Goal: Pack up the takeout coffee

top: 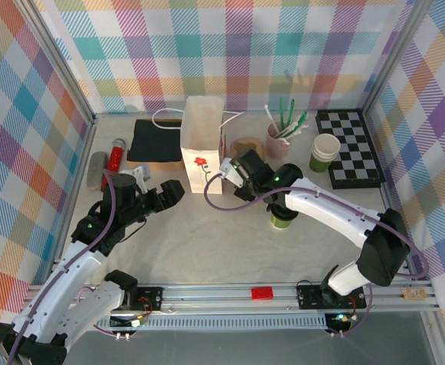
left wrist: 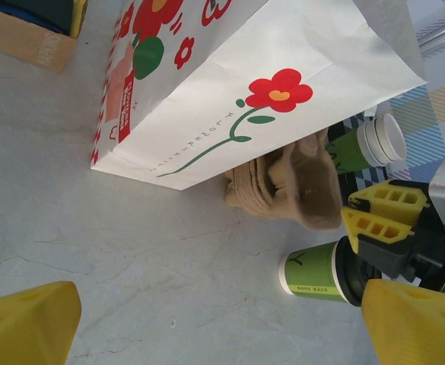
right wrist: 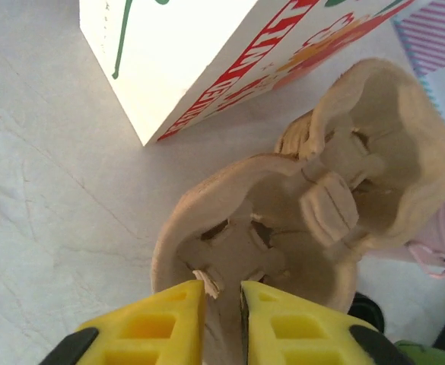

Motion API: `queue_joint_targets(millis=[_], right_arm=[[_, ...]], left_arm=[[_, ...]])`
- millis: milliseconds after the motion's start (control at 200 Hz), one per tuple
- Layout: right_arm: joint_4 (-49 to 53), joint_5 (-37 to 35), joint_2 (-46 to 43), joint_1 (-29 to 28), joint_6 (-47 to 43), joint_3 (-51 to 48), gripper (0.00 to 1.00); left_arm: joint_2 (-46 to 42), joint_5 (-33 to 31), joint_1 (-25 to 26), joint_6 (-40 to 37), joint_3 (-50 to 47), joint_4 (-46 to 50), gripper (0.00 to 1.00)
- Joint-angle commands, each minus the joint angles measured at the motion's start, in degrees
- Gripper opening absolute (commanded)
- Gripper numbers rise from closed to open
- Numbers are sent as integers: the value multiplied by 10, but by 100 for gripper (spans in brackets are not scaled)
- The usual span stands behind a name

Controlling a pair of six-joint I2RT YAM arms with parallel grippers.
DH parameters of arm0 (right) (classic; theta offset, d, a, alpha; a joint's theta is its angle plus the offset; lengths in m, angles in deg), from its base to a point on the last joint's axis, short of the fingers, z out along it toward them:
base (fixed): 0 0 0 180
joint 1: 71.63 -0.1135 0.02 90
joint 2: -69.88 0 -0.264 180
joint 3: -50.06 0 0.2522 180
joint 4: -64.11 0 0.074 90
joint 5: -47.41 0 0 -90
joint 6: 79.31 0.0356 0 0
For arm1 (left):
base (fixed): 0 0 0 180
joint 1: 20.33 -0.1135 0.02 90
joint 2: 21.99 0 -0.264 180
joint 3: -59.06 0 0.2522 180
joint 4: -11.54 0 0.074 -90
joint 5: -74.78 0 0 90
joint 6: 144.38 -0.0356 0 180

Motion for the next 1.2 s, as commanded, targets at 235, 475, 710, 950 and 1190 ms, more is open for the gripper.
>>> queue_joint_targets(millis=[235,475,710,950,1190], right_arm=[[68,73,-7,15,0,58,43],[145,286,21,152,-7,171,53],[154,388,35,196,-151,167,81],[185,380,56,201,-268,182,99],[236,357,133,202,-322,258,99]], left_arm=[[-23,-13,-6,-13,-3,24,95],[-29,-15,-6,-20,2,26,95],[-38,-28,-6,-30,18,52,95],[-23,-27,-6,-43,42,67,95],[-24,-26,-6,-43,39,65,96]])
